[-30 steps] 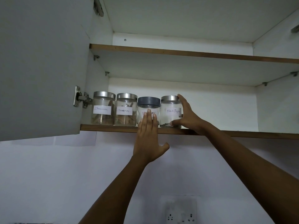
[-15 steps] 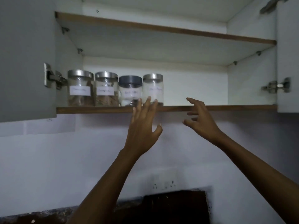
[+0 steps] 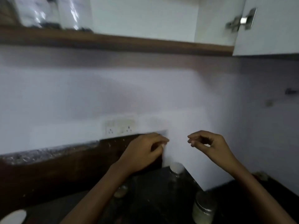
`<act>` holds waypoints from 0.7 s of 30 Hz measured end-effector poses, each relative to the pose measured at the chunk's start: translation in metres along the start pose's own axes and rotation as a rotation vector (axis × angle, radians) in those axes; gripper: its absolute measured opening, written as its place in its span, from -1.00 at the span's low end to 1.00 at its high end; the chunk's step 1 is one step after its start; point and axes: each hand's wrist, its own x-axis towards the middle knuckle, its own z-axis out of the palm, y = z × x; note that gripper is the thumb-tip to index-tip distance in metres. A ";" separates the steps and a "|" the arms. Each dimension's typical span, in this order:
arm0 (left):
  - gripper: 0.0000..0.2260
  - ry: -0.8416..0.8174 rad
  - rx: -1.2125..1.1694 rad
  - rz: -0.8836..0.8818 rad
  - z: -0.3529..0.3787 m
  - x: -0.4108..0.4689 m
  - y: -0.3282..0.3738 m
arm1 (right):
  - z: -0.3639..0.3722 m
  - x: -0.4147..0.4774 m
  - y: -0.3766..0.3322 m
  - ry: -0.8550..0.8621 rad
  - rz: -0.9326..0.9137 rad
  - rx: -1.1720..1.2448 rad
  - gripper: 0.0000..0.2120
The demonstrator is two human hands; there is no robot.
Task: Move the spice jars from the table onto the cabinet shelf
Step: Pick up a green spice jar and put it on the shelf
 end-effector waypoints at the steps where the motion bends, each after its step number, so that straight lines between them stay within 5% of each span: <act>1: -0.73 -0.054 -0.041 -0.030 0.028 -0.005 -0.002 | -0.005 -0.012 0.023 -0.028 0.048 0.014 -0.70; 7: -0.74 -0.385 -0.134 -0.209 0.172 -0.046 -0.007 | -0.018 -0.081 0.136 -0.120 0.290 0.118 -0.70; 13: -0.59 -0.598 -0.129 -0.352 0.240 -0.058 0.007 | -0.006 -0.126 0.221 -0.224 0.414 0.010 -0.64; 18: -0.41 -0.707 -0.036 -0.419 0.264 -0.060 0.007 | 0.018 -0.147 0.261 -0.267 0.424 -0.042 -0.26; 21: -0.38 -0.767 0.014 -0.423 0.273 -0.058 0.004 | 0.031 -0.154 0.276 -0.236 0.480 0.009 -0.22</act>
